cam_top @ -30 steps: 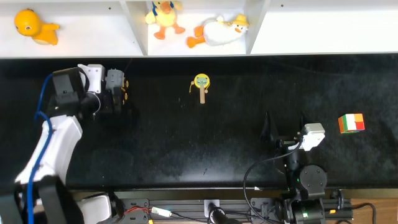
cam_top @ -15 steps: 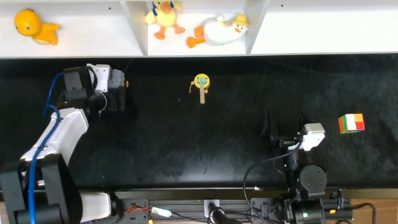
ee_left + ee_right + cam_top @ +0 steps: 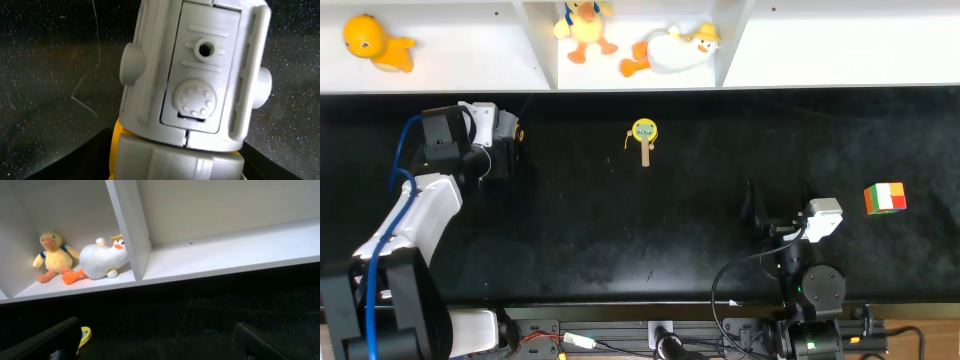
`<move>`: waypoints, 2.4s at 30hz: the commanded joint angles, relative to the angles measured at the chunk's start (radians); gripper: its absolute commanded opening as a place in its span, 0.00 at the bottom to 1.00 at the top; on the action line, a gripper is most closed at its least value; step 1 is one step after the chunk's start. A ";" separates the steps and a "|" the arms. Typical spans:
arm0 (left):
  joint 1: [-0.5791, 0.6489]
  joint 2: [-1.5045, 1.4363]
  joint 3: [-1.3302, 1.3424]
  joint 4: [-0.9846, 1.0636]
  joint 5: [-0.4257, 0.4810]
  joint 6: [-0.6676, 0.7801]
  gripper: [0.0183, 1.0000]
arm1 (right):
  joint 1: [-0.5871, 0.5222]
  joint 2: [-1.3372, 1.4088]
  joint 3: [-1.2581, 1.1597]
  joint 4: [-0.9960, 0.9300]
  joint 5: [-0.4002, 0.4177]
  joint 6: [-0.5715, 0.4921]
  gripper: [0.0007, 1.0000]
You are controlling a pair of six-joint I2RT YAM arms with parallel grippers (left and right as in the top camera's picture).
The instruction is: Store Toys
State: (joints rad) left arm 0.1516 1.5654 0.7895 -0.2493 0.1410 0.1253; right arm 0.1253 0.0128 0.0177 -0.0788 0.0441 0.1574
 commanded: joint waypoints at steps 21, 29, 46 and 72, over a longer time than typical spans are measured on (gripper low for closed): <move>-0.003 -0.296 0.082 -0.137 -0.004 -0.105 0.31 | 0.005 -0.009 -0.013 0.004 0.005 0.007 1.00; -0.003 -0.219 0.088 0.105 0.000 -0.106 0.29 | 0.005 -0.009 -0.013 0.004 0.005 0.007 0.99; -0.004 0.071 0.338 0.148 -0.001 -0.115 0.27 | 0.005 -0.009 -0.013 0.004 0.005 0.007 1.00; -0.030 0.153 0.341 0.189 -0.061 -0.160 1.00 | 0.005 -0.009 -0.013 0.004 0.005 0.007 0.99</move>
State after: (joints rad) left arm 0.1242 1.7046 1.1042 -0.0582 0.0963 -0.0246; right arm 0.1253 0.0128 0.0177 -0.0788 0.0441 0.1574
